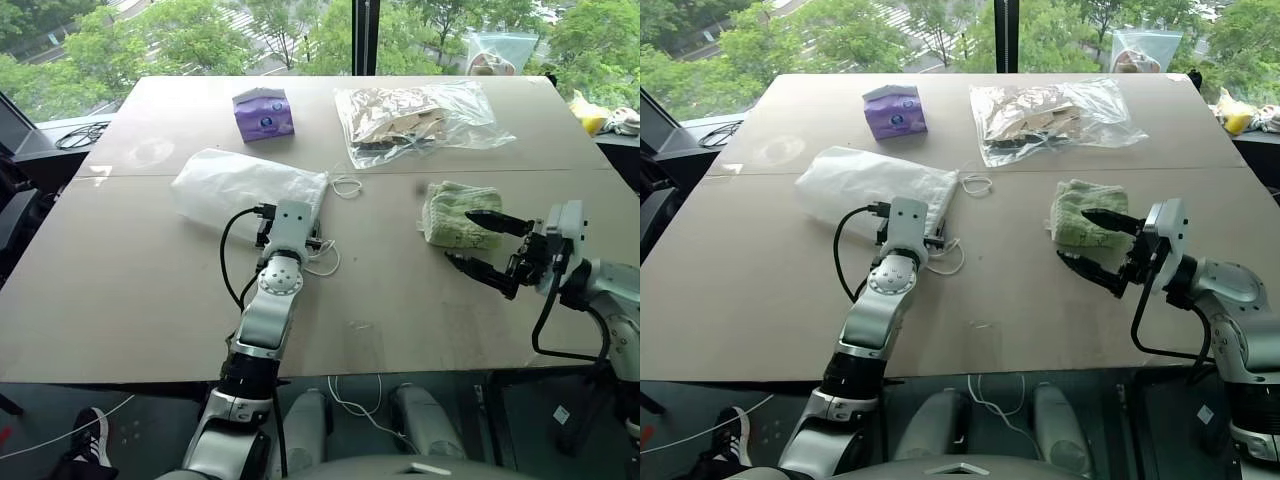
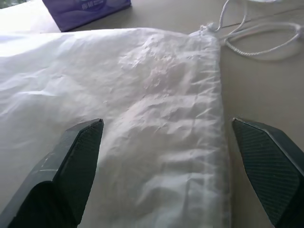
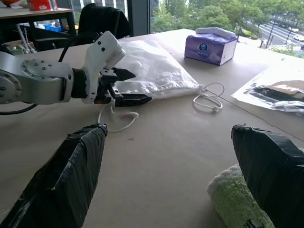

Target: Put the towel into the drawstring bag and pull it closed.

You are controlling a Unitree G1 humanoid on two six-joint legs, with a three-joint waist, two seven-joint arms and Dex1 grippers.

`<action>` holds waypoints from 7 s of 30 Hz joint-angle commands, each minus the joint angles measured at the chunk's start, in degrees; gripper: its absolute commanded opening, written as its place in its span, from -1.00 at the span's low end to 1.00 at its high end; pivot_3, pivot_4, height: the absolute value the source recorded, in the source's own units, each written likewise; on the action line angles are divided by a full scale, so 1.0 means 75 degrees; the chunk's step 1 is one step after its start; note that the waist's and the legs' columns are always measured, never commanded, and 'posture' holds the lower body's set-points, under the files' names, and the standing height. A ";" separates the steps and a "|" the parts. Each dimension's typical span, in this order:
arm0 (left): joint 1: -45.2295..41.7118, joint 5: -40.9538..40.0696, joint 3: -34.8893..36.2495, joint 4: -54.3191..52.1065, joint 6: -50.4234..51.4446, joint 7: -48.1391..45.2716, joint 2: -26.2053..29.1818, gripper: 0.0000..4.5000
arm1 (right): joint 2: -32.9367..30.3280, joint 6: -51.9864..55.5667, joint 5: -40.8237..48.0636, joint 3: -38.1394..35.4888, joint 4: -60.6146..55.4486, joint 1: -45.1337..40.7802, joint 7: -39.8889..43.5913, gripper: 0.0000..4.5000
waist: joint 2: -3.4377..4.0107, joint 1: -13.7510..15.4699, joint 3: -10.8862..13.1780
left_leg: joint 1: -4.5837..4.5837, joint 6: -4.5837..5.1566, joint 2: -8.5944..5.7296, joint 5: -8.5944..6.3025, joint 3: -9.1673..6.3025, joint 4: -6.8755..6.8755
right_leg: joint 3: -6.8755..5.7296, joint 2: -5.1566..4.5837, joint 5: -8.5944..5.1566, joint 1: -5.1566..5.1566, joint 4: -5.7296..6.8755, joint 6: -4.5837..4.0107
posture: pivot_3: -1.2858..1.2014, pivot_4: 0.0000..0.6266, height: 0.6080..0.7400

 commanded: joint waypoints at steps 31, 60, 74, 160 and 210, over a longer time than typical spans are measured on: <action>-0.0087 0.1667 0.0569 0.0851 -0.0677 0.0872 0.0675 -0.63 | 0.0117 -0.0389 -0.0293 -0.0150 -0.0171 0.0278 -0.0188 1.00 | 0.0001 0.0010 -0.0001 | 0.0004 0.0000 0.0000 0.0000 -0.0001 0.0004 | -0.0001 -0.0002 0.0002 0.0003 0.0005 0.0004 | 0.03 -0.52 1.00; -0.0598 0.1059 0.1014 0.0006 -0.0768 -0.0792 0.1237 -0.95 | 0.1224 0.1961 -0.2940 0.0709 0.3458 -0.2937 -0.4181 1.00 | 0.0000 -0.0013 0.0000 | 0.0003 0.0000 -0.0003 0.0000 -0.0001 0.0012 | -0.0001 -0.0006 0.0019 0.0000 0.0031 -0.0023 | 0.03 -0.52 1.00; -0.0479 0.1077 0.1132 -0.0044 -0.0765 -0.0943 0.1300 -0.95 | 0.1443 0.4050 -0.3912 0.1707 0.4303 -0.3509 -0.4567 1.00 | -0.0047 -0.0044 -0.0038 | 0.0025 0.0000 -0.0002 0.0001 -0.0004 0.0030 | -0.0002 -0.0003 0.0004 0.0007 0.0062 0.0000 | 0.03 -0.52 1.00; -0.0385 -0.5074 0.1435 -0.2391 0.1845 -0.5491 0.2234 -1.00 | 0.5039 0.5740 0.0225 -0.0412 0.2239 -0.4894 -0.5745 -0.97 | -0.0048 -0.0232 -0.0043 | -0.0026 -0.0001 0.0013 0.0001 -0.0015 -0.0075 | -0.0018 0.0009 -0.0033 -0.0102 0.0080 -0.0052 | 0.03 -0.52 1.00; -0.0458 -0.4969 0.1034 -0.2339 0.0676 -0.5865 0.2202 -1.00 | 0.5762 0.4232 -0.0165 -0.0046 0.3091 -0.5032 -0.6185 0.61 | -0.0044 -0.0219 -0.0040 | -0.0124 -0.0005 0.0010 0.0005 -0.0021 -0.0022 | -0.0025 0.0007 -0.0010 -0.0186 0.0110 -0.0081 | 0.03 -0.52 1.00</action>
